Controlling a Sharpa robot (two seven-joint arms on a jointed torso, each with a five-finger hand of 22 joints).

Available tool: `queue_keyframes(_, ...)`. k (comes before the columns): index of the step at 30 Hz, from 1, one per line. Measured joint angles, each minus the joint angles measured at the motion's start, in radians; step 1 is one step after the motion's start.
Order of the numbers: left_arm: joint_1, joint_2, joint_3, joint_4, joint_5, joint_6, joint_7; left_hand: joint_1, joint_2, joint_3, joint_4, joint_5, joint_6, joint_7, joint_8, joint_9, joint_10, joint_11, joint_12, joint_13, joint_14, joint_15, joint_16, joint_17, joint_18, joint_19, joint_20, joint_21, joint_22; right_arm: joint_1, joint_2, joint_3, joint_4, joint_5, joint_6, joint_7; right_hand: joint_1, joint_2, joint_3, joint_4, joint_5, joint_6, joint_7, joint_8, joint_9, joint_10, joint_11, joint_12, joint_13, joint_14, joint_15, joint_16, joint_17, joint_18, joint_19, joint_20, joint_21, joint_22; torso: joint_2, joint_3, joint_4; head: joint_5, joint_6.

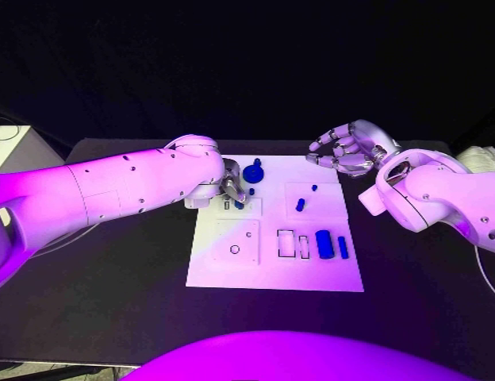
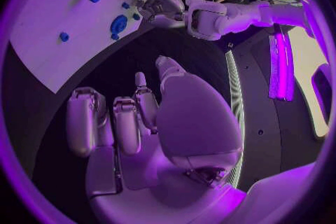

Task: Assemble the parts on the task board

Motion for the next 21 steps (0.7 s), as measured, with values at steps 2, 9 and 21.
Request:
queue_keyframes(2,0.000,0.001,0.000,-0.002,0.002,0.001,0.000,-0.005,-0.005,0.005,-0.005,0.000,0.002,-0.002,0.000,0.000,-0.002,-0.002,0.000,-0.001,0.000,0.000,0.000,0.000,0.000,0.000,0.000,0.000,0.000,0.000,0.000,0.000,0.000,0.000,0.000,0.000,0.000,0.000,0.000,0.000,0.000,0.000,0.000,0.000,0.000,0.000,0.000,0.000,0.000,0.000,0.000,0.000,0.000,0.000,0.000,0.000,0.000,0.000,0.000,0.0000,0.0002,0.000,-0.001)
queue_keyframes(9,0.000,0.002,0.000,-0.006,0.007,0.004,-0.001,-0.020,-0.010,0.010,-0.010,0.000,0.012,-0.005,0.000,0.000,-0.004,-0.004,-0.001,-0.001,0.000,0.000,0.000,0.000,0.000,0.000,0.000,0.000,0.000,0.000,0.000,0.000,0.001,0.001,0.000,0.000,0.000,0.000,0.000,0.000,0.000,0.000,0.000,0.000,0.000,0.000,0.000,0.000,0.000,0.000,0.000,0.000,0.000,0.000,0.000,0.000,0.000,0.000,0.000,0.0000,0.0006,-0.001,-0.004)
queue_keyframes(21,0.000,0.003,0.000,-0.008,0.012,0.005,-0.004,-0.047,-0.019,-0.020,0.010,0.000,0.013,-0.007,-0.004,0.005,-0.004,-0.004,-0.001,0.000,0.000,0.000,0.000,0.000,0.000,0.000,0.000,0.000,-0.002,0.000,-0.001,0.000,0.002,0.001,0.000,0.000,0.000,0.000,0.000,0.000,0.000,0.000,0.000,0.000,0.000,0.000,0.000,0.000,0.000,0.000,0.000,0.000,0.000,0.000,0.000,0.000,0.000,0.000,-0.001,-0.0001,0.0006,-0.003,-0.008)
